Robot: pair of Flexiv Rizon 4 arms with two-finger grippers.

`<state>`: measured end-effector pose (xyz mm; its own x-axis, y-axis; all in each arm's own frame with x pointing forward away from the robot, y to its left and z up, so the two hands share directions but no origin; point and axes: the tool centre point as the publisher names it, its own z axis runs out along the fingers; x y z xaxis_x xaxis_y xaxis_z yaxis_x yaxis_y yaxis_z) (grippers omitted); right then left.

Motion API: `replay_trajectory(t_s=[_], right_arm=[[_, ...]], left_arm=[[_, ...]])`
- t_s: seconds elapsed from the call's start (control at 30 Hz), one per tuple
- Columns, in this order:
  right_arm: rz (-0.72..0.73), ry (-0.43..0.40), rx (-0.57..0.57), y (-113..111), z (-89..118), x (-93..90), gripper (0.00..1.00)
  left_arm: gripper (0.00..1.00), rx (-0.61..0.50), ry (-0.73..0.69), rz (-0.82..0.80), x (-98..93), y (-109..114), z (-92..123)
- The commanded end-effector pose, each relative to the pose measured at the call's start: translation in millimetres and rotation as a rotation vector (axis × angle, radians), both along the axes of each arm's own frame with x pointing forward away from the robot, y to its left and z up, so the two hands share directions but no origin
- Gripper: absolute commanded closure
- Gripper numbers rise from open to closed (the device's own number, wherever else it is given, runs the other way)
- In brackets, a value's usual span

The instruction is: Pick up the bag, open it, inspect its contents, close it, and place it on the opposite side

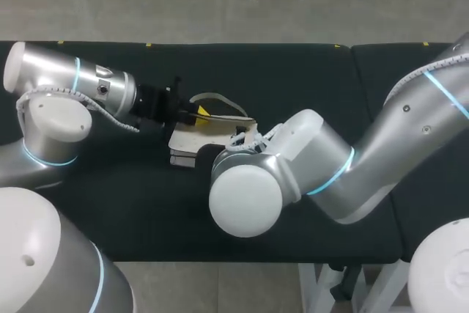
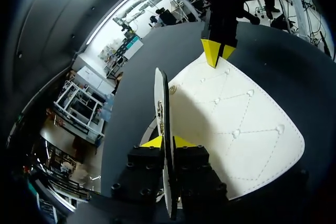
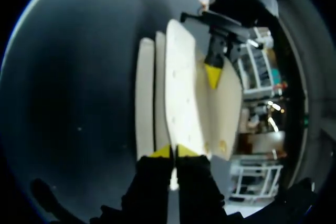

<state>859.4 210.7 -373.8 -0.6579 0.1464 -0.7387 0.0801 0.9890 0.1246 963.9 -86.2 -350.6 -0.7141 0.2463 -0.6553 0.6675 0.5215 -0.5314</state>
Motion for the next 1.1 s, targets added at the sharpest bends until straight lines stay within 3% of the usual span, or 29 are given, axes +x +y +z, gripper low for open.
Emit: replay_trajectory(t_s=[0.03, 0.07, 0.13, 0.33, 0.47, 0.5, 0.53, 0.73, 0.97, 1.1], right_arm=[[-0.005, -0.003, -0.003, 2.4, -3.2, 0.8, 1.0], [-0.005, -0.003, -0.003, 2.4, -3.2, 0.8, 1.0], [-0.005, -0.003, -0.003, 2.4, -3.2, 0.8, 1.0], [-0.005, -0.003, -0.003, 2.4, -3.2, 0.8, 1.0], [-0.005, -0.003, -0.003, 2.4, -3.2, 0.8, 1.0], [-0.005, -0.003, -0.003, 2.4, -3.2, 0.8, 1.0], [-0.005, -0.003, -0.003, 2.4, -3.2, 0.8, 1.0], [-0.005, -0.003, -0.003, 2.4, -3.2, 0.8, 1.0], [-0.005, -0.003, -0.003, 2.4, -3.2, 0.8, 1.0], [-0.005, -0.003, -0.003, 2.4, -3.2, 0.8, 1.0]], left_arm=[[0.53, -0.014, 0.009, 0.021, -3.9, 4.2, 11.1], [0.43, -0.027, 0.018, 0.016, -4.0, 4.9, 15.5], [0.35, -0.048, 0.051, 0.038, -2.5, 5.9, 22.9], [0.71, -0.033, 0.061, 0.029, -3.3, 2.7, 30.4], [0.81, -0.008, 0.064, 0.038, -0.2, -1.4, 26.9], [0.87, -0.005, 0.064, 0.041, 0.7, -2.0, 26.0], [1.0, -0.004, 0.064, 0.042, 1.0, -2.2, 25.3], [1.0, -0.009, 0.064, 0.033, -7.3, 1.6, 20.7], [1.0, 0.013, 0.079, -0.022, -31.8, 6.2, 5.2], [1.0, 0.033, 0.09, -0.033, -33.5, 10.2, -1.5]])
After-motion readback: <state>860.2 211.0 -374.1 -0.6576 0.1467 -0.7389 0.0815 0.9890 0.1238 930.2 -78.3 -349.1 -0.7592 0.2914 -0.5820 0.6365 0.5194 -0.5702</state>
